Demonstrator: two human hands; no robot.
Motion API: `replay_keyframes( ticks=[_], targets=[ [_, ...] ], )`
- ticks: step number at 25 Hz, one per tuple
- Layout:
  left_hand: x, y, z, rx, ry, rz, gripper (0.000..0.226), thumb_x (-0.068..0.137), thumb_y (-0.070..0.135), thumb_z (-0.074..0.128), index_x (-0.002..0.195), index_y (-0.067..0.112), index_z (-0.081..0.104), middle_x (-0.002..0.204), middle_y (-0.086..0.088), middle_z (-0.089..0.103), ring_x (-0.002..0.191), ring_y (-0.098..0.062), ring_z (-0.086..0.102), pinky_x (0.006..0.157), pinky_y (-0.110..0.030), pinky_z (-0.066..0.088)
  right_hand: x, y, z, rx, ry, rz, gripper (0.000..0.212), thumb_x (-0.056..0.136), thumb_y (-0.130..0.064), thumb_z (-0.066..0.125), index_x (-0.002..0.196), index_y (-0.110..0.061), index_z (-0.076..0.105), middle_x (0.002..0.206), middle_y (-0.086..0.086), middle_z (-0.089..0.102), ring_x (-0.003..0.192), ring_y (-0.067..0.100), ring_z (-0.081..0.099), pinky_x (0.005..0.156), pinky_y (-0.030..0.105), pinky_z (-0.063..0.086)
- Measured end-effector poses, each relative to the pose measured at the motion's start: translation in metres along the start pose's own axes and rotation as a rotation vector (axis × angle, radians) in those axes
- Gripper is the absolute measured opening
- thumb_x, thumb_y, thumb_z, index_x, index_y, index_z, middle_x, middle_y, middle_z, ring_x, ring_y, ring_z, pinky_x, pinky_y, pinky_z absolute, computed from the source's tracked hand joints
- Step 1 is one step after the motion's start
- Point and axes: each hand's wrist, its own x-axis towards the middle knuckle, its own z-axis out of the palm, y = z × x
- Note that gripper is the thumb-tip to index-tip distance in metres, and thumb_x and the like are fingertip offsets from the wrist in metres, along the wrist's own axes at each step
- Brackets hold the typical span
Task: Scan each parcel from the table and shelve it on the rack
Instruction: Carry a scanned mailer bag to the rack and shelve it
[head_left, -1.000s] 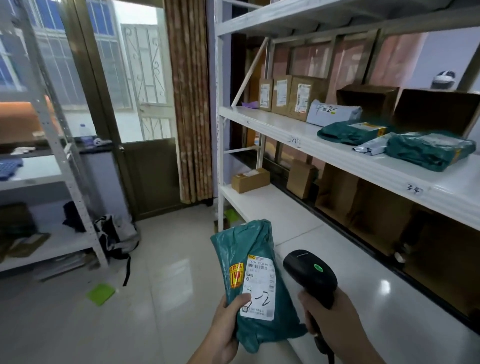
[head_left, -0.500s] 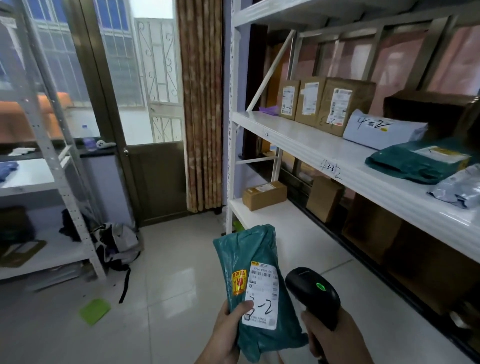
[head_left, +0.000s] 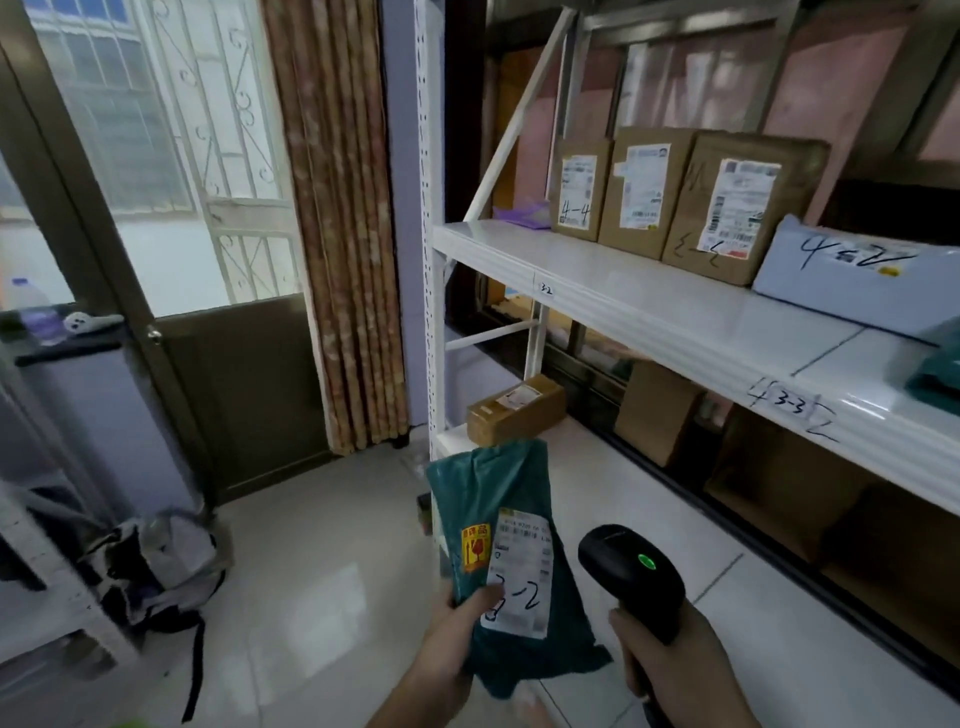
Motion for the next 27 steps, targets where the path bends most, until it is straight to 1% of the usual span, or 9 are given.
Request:
replay_keyframes(
  ticks=[3, 5, 8, 11, 16, 20, 22, 25, 27],
  targets=[
    [0.05, 0.025, 0.006, 0.015, -0.022, -0.037, 0.051, 0.085, 0.008, 0.078, 0.132, 0.006, 0.059, 0.114, -0.022, 0.077, 0.106, -0.043, 0.073, 0.096, -0.056, 0.057, 0.034, -0.013, 0.009, 0.048, 0.058, 0.013, 0.023, 0.088, -0.007, 0.07, 0.07, -0.002, 0.056, 0.044, 0.012, 0.055, 0.039, 0.018, 0.052, 0.045, 0.018, 0.044],
    [0.087, 0.039, 0.012, 0.02, -0.047, -0.074, 0.054, 0.082, 0.012, 0.08, 0.131, 0.002, 0.062, 0.115, -0.025, 0.075, 0.107, -0.045, 0.073, 0.099, -0.059, 0.056, 0.061, -0.022, 0.012, 0.051, 0.081, 0.028, 0.015, 0.087, -0.01, 0.07, 0.077, -0.003, 0.061, 0.045, 0.013, 0.057, 0.041, 0.019, 0.054, 0.051, 0.023, 0.046],
    [0.156, 0.056, 0.025, 0.036, -0.062, -0.101, 0.046, 0.086, 0.012, 0.078, 0.129, 0.001, 0.064, 0.114, -0.026, 0.075, 0.106, -0.046, 0.073, 0.102, -0.061, 0.054, 0.114, -0.031, 0.014, 0.052, 0.147, 0.05, 0.007, 0.086, -0.015, 0.071, 0.087, -0.01, 0.066, 0.046, 0.012, 0.06, 0.042, 0.019, 0.057, 0.048, 0.021, 0.045],
    [0.221, 0.07, 0.039, 0.097, -0.053, -0.132, 0.049, 0.082, 0.012, 0.081, 0.127, 0.003, 0.063, 0.112, -0.025, 0.076, 0.107, -0.046, 0.072, 0.102, -0.062, 0.054, 0.166, -0.037, 0.016, 0.062, 0.186, 0.081, 0.007, 0.086, -0.018, 0.071, 0.089, -0.014, 0.066, 0.048, 0.013, 0.062, 0.044, 0.02, 0.06, 0.049, 0.021, 0.045],
    [0.308, 0.088, 0.055, 0.2, -0.005, -0.181, 0.06, 0.079, 0.019, 0.088, 0.129, 0.002, 0.06, 0.11, -0.025, 0.077, 0.102, -0.046, 0.074, 0.091, -0.062, 0.059, 0.228, -0.04, 0.02, 0.056, 0.224, 0.145, 0.011, 0.084, -0.014, 0.074, 0.085, -0.007, 0.066, 0.048, 0.017, 0.061, 0.048, 0.028, 0.062, 0.065, 0.036, 0.054],
    [0.362, 0.098, 0.064, 0.261, -0.031, -0.218, 0.05, 0.082, 0.021, 0.086, 0.123, 0.001, 0.066, 0.102, -0.022, 0.079, 0.096, -0.044, 0.076, 0.087, -0.058, 0.062, 0.255, -0.05, 0.024, 0.073, 0.252, 0.165, 0.013, 0.086, -0.014, 0.073, 0.095, -0.021, 0.066, 0.048, 0.015, 0.06, 0.041, 0.019, 0.057, 0.054, 0.028, 0.048],
    [0.389, 0.103, 0.069, 0.281, -0.02, -0.215, 0.05, 0.08, 0.021, 0.088, 0.121, 0.003, 0.067, 0.102, -0.021, 0.079, 0.095, -0.043, 0.076, 0.086, -0.056, 0.063, 0.266, -0.056, 0.029, 0.078, 0.271, 0.192, 0.01, 0.086, -0.015, 0.072, 0.093, -0.019, 0.066, 0.046, 0.013, 0.059, 0.039, 0.016, 0.055, 0.052, 0.026, 0.047],
    [0.428, 0.105, 0.074, 0.338, -0.017, -0.203, 0.055, 0.078, 0.027, 0.09, 0.124, 0.009, 0.064, 0.109, -0.018, 0.077, 0.098, -0.039, 0.074, 0.089, -0.055, 0.062, 0.284, -0.066, 0.04, 0.051, 0.314, 0.216, 0.006, 0.086, -0.017, 0.071, 0.088, -0.015, 0.065, 0.048, 0.012, 0.06, 0.043, 0.018, 0.057, 0.055, 0.026, 0.048],
    [0.46, 0.101, 0.075, 0.429, -0.058, -0.173, 0.075, 0.072, 0.04, 0.093, 0.133, 0.014, 0.059, 0.117, -0.012, 0.075, 0.104, -0.035, 0.072, 0.094, -0.056, 0.06, 0.295, -0.072, 0.051, 0.059, 0.359, 0.219, 0.004, 0.087, -0.018, 0.07, 0.089, -0.017, 0.066, 0.049, 0.011, 0.063, 0.047, 0.018, 0.061, 0.058, 0.025, 0.05]
  ],
)
